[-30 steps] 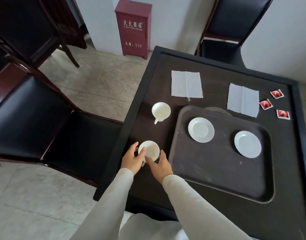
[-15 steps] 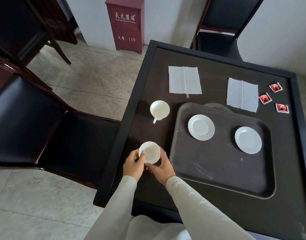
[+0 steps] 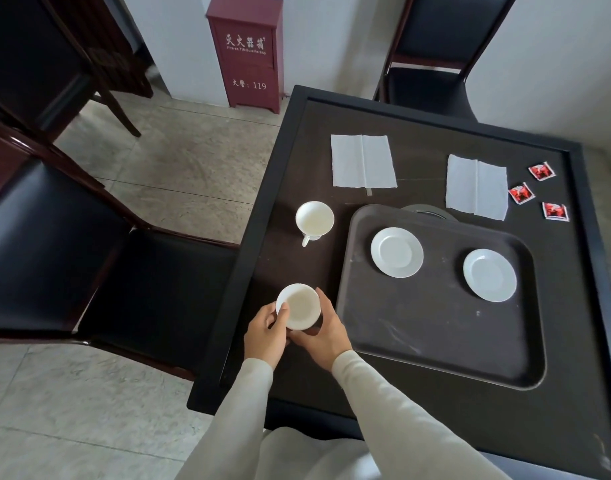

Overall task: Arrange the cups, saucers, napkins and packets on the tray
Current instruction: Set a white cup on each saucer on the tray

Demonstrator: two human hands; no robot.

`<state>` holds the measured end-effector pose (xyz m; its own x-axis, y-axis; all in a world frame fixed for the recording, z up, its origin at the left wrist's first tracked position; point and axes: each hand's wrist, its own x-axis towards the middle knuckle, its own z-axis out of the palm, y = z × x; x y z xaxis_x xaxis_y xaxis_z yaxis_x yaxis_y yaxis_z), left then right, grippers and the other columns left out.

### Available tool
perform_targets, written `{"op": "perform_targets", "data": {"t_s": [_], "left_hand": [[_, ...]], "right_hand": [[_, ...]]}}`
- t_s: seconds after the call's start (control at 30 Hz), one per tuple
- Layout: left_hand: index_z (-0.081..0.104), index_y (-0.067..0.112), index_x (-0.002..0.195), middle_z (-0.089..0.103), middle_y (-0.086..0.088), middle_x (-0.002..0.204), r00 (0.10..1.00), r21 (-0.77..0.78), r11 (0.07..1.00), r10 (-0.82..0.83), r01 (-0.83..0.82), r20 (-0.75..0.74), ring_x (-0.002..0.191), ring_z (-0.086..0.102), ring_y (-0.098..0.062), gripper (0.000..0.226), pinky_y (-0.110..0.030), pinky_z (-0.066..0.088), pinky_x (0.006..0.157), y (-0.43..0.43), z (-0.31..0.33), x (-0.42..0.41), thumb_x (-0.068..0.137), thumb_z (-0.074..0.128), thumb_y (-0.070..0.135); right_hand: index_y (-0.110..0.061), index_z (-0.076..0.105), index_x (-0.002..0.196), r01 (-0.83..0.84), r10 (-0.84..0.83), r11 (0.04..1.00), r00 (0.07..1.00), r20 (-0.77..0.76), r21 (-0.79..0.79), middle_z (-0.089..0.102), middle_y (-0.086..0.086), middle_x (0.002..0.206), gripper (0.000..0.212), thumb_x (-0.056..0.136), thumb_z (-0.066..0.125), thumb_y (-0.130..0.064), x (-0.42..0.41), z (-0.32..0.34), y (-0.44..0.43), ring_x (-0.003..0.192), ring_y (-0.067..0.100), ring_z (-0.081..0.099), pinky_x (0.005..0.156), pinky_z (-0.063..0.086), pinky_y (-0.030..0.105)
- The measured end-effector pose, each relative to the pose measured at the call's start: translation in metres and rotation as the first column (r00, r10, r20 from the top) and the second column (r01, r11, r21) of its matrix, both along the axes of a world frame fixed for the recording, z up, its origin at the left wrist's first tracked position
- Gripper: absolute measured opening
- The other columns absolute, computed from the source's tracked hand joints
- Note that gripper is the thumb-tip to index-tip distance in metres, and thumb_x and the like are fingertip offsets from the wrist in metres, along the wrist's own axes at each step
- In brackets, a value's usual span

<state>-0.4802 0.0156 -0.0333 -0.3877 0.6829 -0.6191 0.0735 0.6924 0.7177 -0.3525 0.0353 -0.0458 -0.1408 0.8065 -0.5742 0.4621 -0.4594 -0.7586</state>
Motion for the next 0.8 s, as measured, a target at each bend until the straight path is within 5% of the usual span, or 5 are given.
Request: {"op": "perform_targets", "data": {"t_s": [0.33, 0.43, 0.53, 0.63, 0.8], "left_hand": [[0.064, 0.038, 0.117, 0.068, 0.007, 0.114, 0.996, 0.092, 0.993, -0.076, 0.071, 0.052, 0.104, 0.07, -0.019, 0.028, -0.046, 0.057, 0.096, 0.016, 0.018, 0.039, 0.098, 0.052, 0.055], [0.065, 0.035, 0.123, 0.069, 0.004, 0.118, 0.992, 0.1, 0.992, -0.084, 0.075, 0.095, 0.094, 0.074, -0.014, 0.034, -0.042, 0.059, 0.093, 0.025, 0.024, 0.057, 0.099, 0.051, 0.054], [0.062, 0.033, 0.129, 0.066, 0.002, 0.126, 0.99, 0.1, 0.991, -0.1, 0.089, 0.105, 0.106, 0.071, -0.02, 0.039, -0.046, 0.057, 0.097, 0.036, 0.031, 0.074, 0.099, 0.051, 0.055], [0.063, 0.033, 0.131, 0.066, 0.003, 0.126, 0.985, 0.093, 0.99, -0.121, 0.11, 0.124, 0.115, 0.066, -0.025, 0.043, -0.051, 0.052, 0.103, 0.047, 0.035, 0.089, 0.098, 0.05, 0.057], [0.063, 0.036, 0.131, 0.069, 0.006, 0.119, 0.978, 0.102, 0.984, -0.159, 0.145, 0.136, 0.094, 0.073, -0.012, 0.04, -0.035, 0.06, 0.09, 0.065, 0.04, 0.112, 0.099, 0.049, 0.057]], "right_hand": [[-0.037, 0.026, 0.153, 0.023, -0.022, 0.993, 1.0, -0.006, 0.12, 0.051, -0.028, 0.116, 0.096, 0.078, 0.085, -0.03, 0.051, 0.016, 0.019, 0.104, -0.001, 0.053, 0.087, 0.042, 0.01], [-0.042, 0.029, 0.148, 0.05, -0.053, 0.989, 0.998, 0.018, 0.138, 0.052, -0.029, 0.113, 0.092, 0.074, 0.084, -0.035, 0.068, 0.02, 0.027, 0.101, 0.001, 0.054, 0.081, 0.041, 0.012], [-0.05, 0.031, 0.14, 0.095, -0.101, 0.984, 0.994, 0.031, 0.153, 0.052, -0.036, 0.107, 0.088, 0.07, 0.083, -0.043, 0.082, 0.026, 0.035, 0.093, -0.008, 0.054, 0.072, 0.035, 0.004], [-0.055, 0.03, 0.136, 0.118, -0.126, 0.981, 0.991, 0.038, 0.154, 0.053, -0.036, 0.104, 0.086, 0.068, 0.082, -0.047, 0.096, 0.029, 0.043, 0.091, -0.011, 0.054, 0.068, 0.035, 0.004], [-0.052, 0.03, 0.136, 0.161, -0.168, 0.972, 0.985, 0.028, 0.173, 0.055, -0.032, 0.106, 0.09, 0.062, 0.081, -0.056, 0.119, 0.029, 0.057, 0.092, -0.007, 0.057, 0.076, 0.043, 0.014]]}}
